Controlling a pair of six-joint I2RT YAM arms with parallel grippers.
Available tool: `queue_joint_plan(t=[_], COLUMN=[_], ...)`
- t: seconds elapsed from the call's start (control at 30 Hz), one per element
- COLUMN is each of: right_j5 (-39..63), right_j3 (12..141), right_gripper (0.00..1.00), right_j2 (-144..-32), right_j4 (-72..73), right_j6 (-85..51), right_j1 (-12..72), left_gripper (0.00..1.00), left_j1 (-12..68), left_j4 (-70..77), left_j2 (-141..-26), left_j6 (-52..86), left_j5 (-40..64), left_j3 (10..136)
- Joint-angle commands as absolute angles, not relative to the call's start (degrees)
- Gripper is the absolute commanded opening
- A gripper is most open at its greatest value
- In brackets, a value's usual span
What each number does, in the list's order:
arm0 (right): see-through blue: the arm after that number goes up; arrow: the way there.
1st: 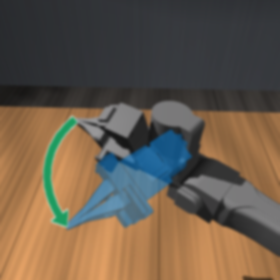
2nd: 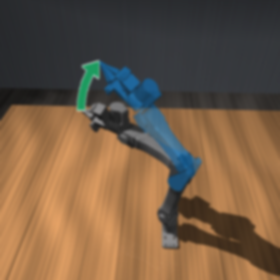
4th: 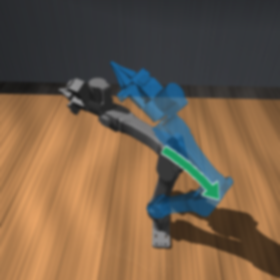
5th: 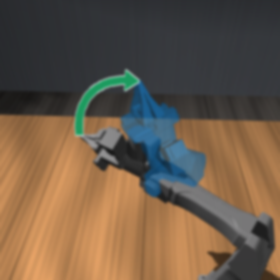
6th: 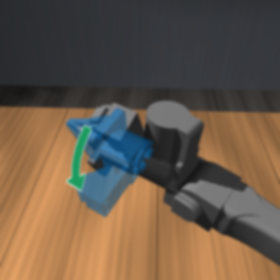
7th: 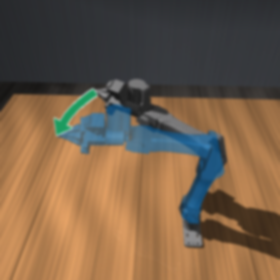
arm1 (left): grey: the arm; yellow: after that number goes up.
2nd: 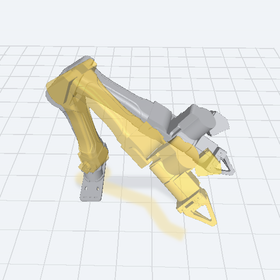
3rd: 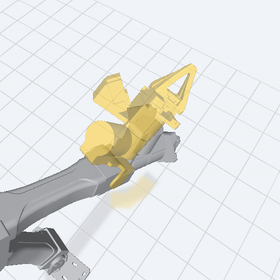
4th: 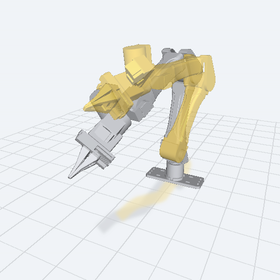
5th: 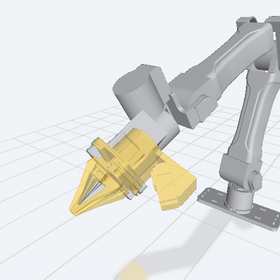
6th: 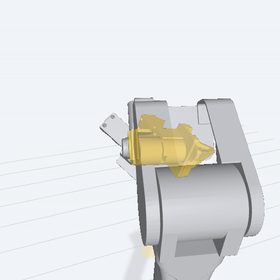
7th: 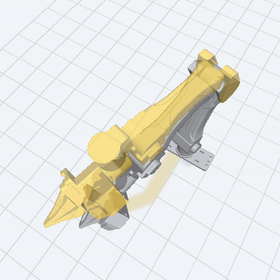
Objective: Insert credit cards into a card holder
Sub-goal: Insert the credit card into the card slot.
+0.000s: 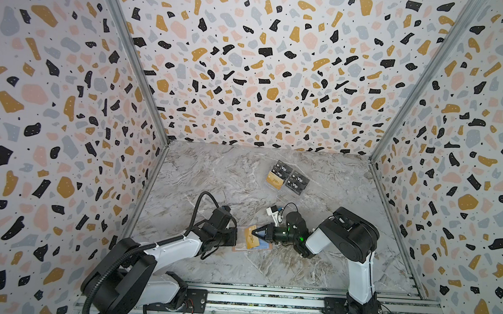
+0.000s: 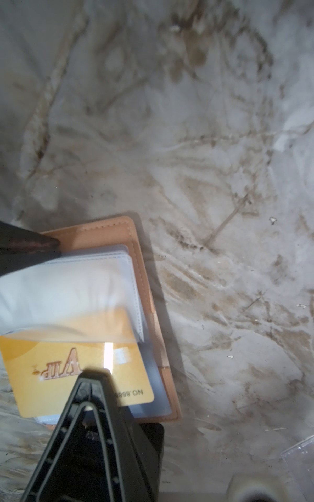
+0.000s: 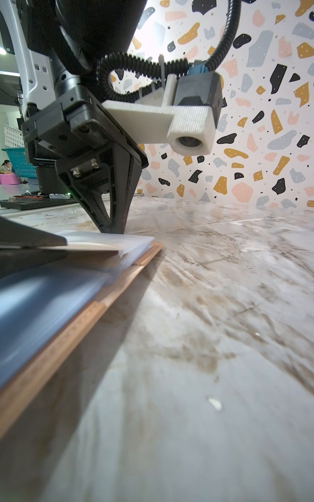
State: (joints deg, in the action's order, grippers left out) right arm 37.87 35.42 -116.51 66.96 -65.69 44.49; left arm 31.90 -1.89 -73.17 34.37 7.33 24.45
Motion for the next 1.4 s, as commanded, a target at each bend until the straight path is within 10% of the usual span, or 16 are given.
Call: queue_joint_plan(t=[0.0,1.37], right_j5=[36.44,36.88], right_j3=[34.85,38.05], right_gripper=[0.00,0.00], right_j2=[-115.84,-110.65], right_j4=[69.49,53.89], right_j6=[-66.28,-54.96], right_j1=[45.31,43.48], left_gripper=[0.00,0.00], left_j1=[32.70,33.29], left_j4=[-4.86,-3.60], left_j2=[-73.71,-75.55], left_j6=[35.27,35.11], left_j5=[8.37,9.02], left_j3=[22.29,23.03])
